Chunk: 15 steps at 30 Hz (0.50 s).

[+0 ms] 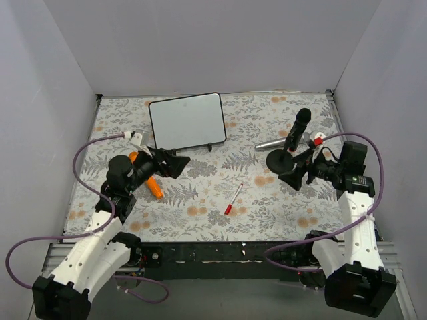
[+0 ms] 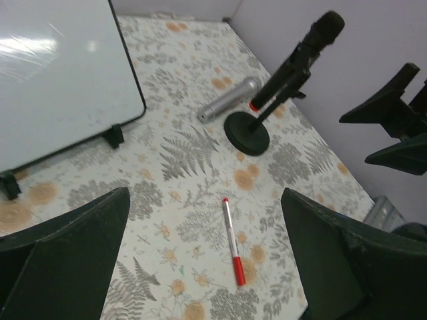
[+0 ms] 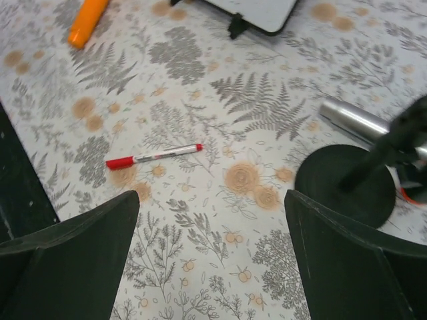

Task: Write a sentence on the whiteboard
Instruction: Pick up the whiteboard marker from the center of the board.

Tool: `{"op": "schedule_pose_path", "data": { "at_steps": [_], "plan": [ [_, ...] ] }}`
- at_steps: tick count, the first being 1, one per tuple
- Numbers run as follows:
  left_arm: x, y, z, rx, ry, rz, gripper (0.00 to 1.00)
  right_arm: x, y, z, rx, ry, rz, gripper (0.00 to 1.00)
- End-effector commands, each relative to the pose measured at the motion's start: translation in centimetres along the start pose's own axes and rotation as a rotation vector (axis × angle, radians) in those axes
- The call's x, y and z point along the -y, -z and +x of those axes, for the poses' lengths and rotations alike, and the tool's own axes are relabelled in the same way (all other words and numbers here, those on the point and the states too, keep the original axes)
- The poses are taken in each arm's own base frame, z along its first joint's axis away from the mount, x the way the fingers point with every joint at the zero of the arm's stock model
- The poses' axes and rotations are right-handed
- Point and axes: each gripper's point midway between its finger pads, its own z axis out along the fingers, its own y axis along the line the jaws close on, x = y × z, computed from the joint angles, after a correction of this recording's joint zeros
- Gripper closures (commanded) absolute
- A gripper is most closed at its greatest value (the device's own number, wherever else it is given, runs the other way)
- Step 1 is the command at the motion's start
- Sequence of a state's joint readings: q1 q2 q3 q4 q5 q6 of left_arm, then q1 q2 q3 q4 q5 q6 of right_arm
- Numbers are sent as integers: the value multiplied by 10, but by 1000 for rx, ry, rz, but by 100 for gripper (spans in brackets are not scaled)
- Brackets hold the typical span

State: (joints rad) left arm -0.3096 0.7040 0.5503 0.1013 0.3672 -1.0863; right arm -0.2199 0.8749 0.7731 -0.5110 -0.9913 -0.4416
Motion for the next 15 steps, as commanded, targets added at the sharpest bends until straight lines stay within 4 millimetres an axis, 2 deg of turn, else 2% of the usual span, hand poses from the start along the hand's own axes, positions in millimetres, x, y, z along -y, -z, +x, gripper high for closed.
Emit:
{"op": "schedule_pose_path", "data": {
  "at_steps": [1,5,9,10,12,13,14,15],
  "plan": [
    [42,-7,36,-211,142,179,2,-40,-4,10,21,198,-211,2],
    [64,-10,80,-378,209,139,2,-36,-11,30,4,178,-219,2],
    [71,-7,140,-569,185,12,2,-34,-16,39,0,138,-244,2],
    [82,-4,156,-621,167,21,2,-32,-17,40,-7,139,-238,2],
    [75,-14,185,-691,117,-72,2,-23,-18,42,-37,133,-204,2],
    [81,-15,196,-727,88,-76,2,-19,-18,44,-49,126,-186,2],
    [75,-27,215,-783,52,-128,5,-17,-19,46,-60,100,-175,2],
    [69,-30,224,-816,16,-175,9,-15,-19,46,-65,99,-167,2]
  ]
}}
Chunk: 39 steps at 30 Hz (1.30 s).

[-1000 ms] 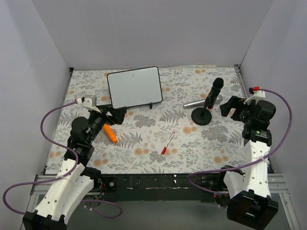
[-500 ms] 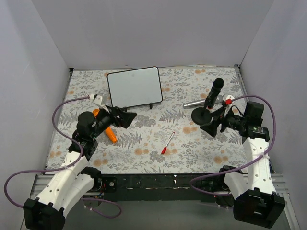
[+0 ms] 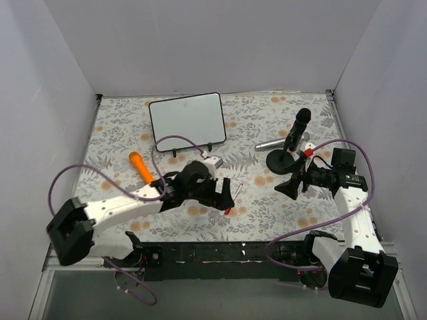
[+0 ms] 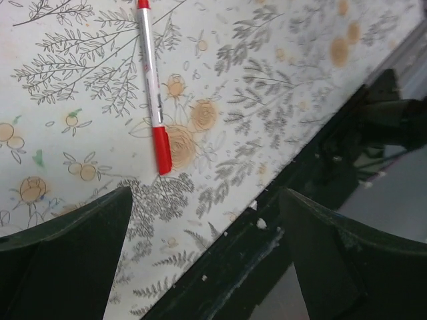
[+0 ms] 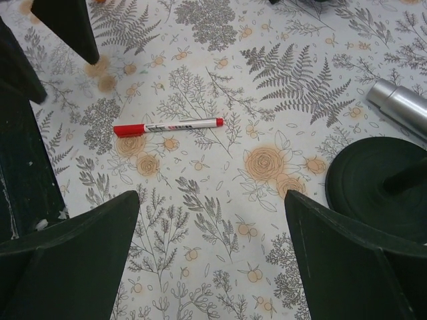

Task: Write a sentence on the whiteboard
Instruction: Pick up the whiteboard marker from the center of the board.

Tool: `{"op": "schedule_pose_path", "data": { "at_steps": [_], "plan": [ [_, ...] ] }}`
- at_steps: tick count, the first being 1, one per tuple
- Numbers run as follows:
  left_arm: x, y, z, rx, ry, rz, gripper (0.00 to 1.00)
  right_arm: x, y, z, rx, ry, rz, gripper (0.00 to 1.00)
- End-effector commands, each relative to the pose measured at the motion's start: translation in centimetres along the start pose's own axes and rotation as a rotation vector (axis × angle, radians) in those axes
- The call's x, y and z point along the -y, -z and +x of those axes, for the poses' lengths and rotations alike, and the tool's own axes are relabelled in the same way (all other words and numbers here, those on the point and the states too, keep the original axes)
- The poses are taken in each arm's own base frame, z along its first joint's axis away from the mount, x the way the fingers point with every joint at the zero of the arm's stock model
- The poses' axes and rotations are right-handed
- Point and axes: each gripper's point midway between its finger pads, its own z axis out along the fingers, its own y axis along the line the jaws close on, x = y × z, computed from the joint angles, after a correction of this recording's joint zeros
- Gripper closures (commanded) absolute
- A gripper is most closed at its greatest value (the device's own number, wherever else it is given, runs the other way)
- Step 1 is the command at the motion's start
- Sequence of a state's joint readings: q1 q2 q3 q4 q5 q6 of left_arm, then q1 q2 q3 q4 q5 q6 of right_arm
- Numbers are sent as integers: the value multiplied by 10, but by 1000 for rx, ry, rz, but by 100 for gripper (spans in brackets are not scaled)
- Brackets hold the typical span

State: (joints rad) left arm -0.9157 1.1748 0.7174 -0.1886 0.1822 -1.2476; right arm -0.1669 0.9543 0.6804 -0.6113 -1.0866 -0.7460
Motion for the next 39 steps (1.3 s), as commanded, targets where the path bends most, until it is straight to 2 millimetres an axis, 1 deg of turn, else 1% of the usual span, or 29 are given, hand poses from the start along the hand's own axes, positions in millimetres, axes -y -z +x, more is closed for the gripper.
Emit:
{"op": "schedule_pose_path", "data": {
  "at_steps": [1,2,3,4,5,6,8,11,12,14,16,20,21,23,24,27,30,33,36,39],
  "plan": [
    [-39,-43,17,-125,-53,-299,16,10,0,-1,-18,13,32,2],
    [-47,-51,23,-164,-68,-347,21,10,0,-1,-22,11,36,2],
    [-59,-66,28,-214,-82,-412,25,10,0,0,-21,9,33,2],
    [-62,-72,31,-238,-94,-429,30,8,0,-1,-21,13,32,2],
    [-62,-77,31,-252,-109,-431,37,8,0,-1,-18,17,33,2],
    [-64,-85,32,-267,-117,-440,39,8,1,-1,-18,22,35,2],
    [-63,-89,30,-271,-131,-445,44,8,1,-2,-13,37,46,2],
    [-64,-91,31,-294,-131,-460,47,9,2,-1,-13,43,58,3],
    [-66,-90,34,-311,-127,-468,51,9,2,-1,-13,40,59,3],
    [-64,-89,40,-335,-116,-458,55,10,2,-1,-14,35,59,3],
    [-60,-86,44,-349,-113,-450,64,11,1,0,-17,31,61,3],
    [-51,-81,48,-370,-121,-456,65,12,1,2,-22,26,62,3],
    [-48,-78,53,-391,-131,-464,65,12,1,2,-23,23,61,3],
    [-44,-78,51,-391,-145,-479,65,12,1,3,-25,22,60,3],
    [-47,-76,59,-418,-156,-505,65,12,1,3,-25,23,62,3],
    [-59,-72,65,-450,-172,-575,65,12,1,2,-24,26,63,4],
    [-62,-71,69,-466,-178,-582,68,12,1,3,-25,25,64,3],
    [-64,-74,70,-472,-191,-586,74,13,0,3,-26,20,61,3],
    [-67,-80,68,-473,-205,-601,74,13,0,3,-27,20,59,3],
    [-66,-85,66,-474,-216,-591,74,12,0,4,-29,18,60,3]
  ]
}}
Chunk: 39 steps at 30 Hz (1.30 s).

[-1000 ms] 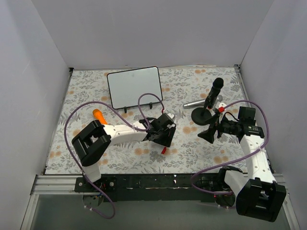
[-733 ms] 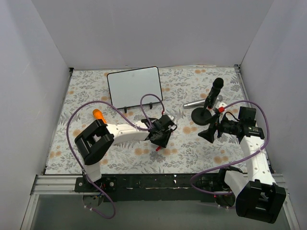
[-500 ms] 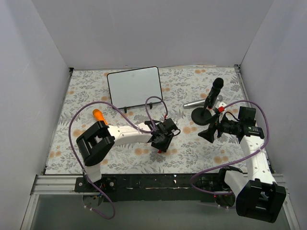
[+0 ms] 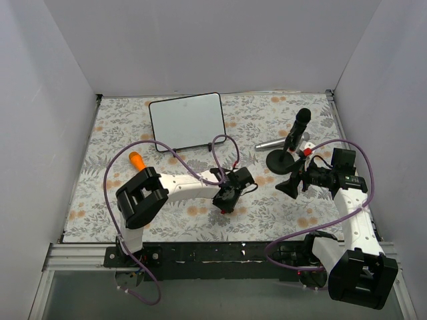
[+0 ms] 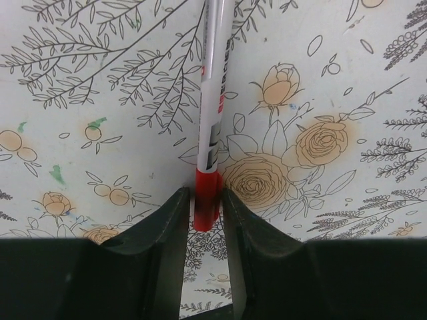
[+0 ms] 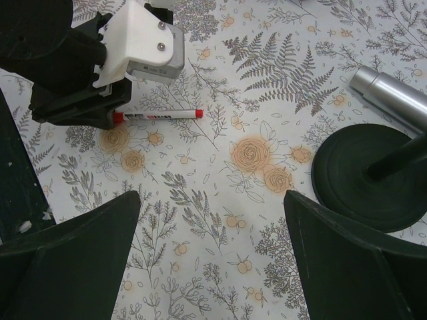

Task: Write a sentence on the whiteboard
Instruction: Pick up the whiteboard marker from the center of the board, then pass from the left arm to the right

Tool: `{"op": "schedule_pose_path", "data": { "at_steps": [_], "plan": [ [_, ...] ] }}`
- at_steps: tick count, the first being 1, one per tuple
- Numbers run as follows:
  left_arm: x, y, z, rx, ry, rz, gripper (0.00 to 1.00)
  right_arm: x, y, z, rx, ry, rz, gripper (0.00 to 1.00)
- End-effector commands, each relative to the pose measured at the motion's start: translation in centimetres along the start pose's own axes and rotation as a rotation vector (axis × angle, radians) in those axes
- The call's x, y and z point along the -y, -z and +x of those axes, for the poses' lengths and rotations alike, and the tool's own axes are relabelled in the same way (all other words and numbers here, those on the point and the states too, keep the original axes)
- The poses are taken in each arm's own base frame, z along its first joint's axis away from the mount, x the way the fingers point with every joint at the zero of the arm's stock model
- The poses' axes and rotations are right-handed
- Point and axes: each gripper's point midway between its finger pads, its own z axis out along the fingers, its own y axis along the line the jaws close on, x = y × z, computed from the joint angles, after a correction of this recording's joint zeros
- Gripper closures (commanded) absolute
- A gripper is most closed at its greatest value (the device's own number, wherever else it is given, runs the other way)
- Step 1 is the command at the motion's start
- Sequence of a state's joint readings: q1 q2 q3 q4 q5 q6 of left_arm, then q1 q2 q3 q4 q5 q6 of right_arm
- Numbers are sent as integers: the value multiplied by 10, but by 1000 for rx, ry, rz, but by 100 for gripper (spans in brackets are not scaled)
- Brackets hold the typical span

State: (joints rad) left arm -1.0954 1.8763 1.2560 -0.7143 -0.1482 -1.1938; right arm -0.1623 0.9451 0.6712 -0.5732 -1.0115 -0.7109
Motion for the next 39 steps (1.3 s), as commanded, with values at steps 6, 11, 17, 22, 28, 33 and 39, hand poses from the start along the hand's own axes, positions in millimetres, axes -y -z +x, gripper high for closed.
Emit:
{"op": "schedule_pose_path", "data": {
  "at_steps": [6,11,17,22,28,33,39],
  "plan": [
    [-3,-9,5,-32,-35,-16,86,2,-1,-1,10,25,-2,3],
    [-3,-2,2,21,-39,25,100,-2,-1,-2,16,29,-17,3],
    [-2,22,-25,228,-128,97,100,-14,-7,-1,31,39,-103,3],
    [-11,37,-42,358,-177,76,100,-24,-21,-4,5,-38,-203,6],
    [1,59,-59,510,-191,164,100,-42,-48,-1,-59,-171,-334,10],
    [24,74,-68,600,-203,302,100,-46,-68,5,-72,-266,-365,12],
    [44,76,-69,602,-254,377,100,-44,-77,8,-86,-339,-384,12]
  ]
}}
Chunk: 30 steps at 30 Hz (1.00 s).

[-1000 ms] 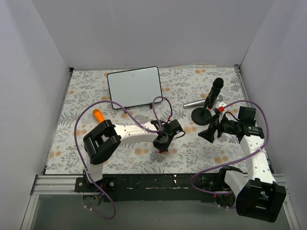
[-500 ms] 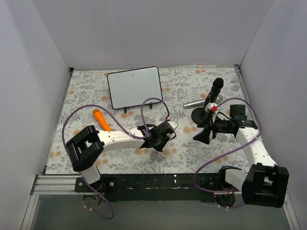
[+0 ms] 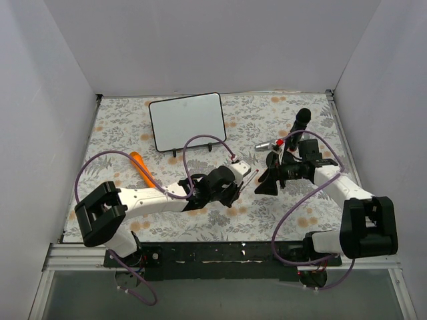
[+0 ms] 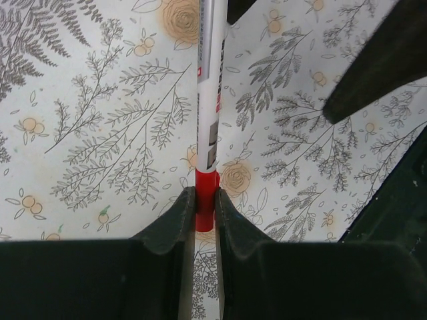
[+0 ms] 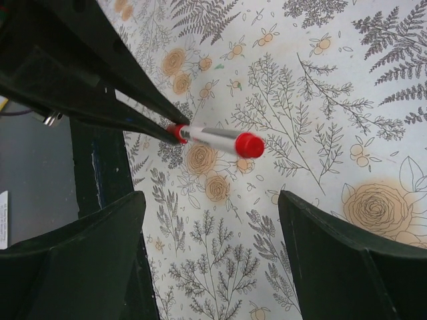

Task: Write a sentence on the whiteboard
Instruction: Pass from the left arm to the right

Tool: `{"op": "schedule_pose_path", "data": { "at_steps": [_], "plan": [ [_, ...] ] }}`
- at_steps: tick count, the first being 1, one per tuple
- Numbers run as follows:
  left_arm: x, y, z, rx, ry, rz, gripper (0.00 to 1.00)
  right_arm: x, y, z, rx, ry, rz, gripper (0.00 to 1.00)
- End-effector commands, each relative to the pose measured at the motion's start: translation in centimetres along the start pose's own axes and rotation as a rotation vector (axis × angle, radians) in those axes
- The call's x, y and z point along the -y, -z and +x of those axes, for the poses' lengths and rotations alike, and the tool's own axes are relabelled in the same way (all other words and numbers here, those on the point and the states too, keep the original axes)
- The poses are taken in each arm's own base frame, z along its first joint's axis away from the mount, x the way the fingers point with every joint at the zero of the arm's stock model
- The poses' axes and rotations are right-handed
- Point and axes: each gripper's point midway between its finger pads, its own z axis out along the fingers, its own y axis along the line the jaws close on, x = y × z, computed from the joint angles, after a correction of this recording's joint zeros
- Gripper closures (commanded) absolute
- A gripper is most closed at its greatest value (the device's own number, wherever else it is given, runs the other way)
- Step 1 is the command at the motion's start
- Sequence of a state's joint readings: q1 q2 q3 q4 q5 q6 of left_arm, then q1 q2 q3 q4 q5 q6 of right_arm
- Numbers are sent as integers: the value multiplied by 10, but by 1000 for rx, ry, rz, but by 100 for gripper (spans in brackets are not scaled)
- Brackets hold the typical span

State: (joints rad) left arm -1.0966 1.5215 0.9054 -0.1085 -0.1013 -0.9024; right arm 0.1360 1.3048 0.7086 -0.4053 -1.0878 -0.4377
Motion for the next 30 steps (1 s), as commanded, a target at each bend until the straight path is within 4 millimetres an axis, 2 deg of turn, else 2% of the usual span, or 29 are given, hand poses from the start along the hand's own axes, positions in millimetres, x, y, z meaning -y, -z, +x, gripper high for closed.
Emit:
{"op": "schedule_pose_path", "data": {
  "at_steps": [1,8,12,18,21,24,25,27,28,30],
  "plan": [
    [24,-1,-20,69,-35,107,100,1,-6,-10,31,-47,-41,12],
    [34,-12,-27,64,-55,135,100,-4,-8,-13,46,-83,-108,20],
    [39,-13,-23,50,-59,161,100,-7,-9,-14,52,-96,-131,24],
    [41,-14,-23,49,-59,169,100,-9,-10,-15,54,-129,-171,43],
    [44,-13,-23,50,-61,185,100,-12,-10,-16,60,-130,-195,46],
    [45,-13,-24,55,-61,191,100,-13,-9,-17,63,-127,-198,52],
    [45,-13,-23,52,-60,191,100,-14,-9,-18,64,-120,-200,57],
    [45,-13,-22,51,-61,189,100,-15,-9,-17,66,-120,-204,72],
    [45,-12,-24,55,-59,190,100,-15,-9,-16,63,-114,-204,88],
    [44,-11,-28,85,-44,183,100,-14,-8,-17,56,-98,-193,99]
  ]
}}
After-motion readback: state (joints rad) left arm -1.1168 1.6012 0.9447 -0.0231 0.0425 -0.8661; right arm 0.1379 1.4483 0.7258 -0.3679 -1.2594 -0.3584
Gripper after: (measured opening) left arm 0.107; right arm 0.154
